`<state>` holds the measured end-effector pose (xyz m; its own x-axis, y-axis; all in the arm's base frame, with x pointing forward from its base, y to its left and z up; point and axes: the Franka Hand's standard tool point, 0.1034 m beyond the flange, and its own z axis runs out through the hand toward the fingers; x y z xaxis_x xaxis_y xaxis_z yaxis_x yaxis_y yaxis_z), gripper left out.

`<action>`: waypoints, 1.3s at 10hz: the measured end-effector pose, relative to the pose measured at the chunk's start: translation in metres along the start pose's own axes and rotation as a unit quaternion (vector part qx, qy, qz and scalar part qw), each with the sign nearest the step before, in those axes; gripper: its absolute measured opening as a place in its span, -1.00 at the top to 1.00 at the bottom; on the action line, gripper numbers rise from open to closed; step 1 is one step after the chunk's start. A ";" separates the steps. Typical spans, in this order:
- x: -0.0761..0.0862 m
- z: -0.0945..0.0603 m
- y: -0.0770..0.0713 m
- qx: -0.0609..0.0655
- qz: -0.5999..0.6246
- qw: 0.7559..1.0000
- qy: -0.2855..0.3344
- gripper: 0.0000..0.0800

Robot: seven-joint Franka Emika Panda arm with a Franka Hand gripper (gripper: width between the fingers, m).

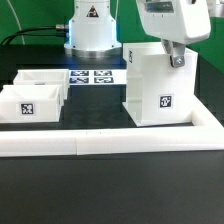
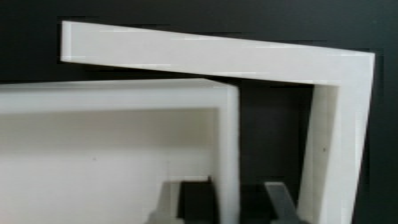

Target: Assemble drawer

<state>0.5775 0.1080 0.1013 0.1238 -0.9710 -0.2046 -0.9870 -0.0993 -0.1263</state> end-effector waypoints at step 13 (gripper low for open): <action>0.008 0.008 -0.065 0.011 0.037 0.999 -0.012 0.89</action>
Offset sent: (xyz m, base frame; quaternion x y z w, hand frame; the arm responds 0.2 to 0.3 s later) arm 0.0227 0.0000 -0.0017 0.0031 0.0123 0.0782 0.9969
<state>0.6439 0.1082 0.1005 0.0527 -0.9699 -0.2378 -0.9911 -0.0215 -0.1316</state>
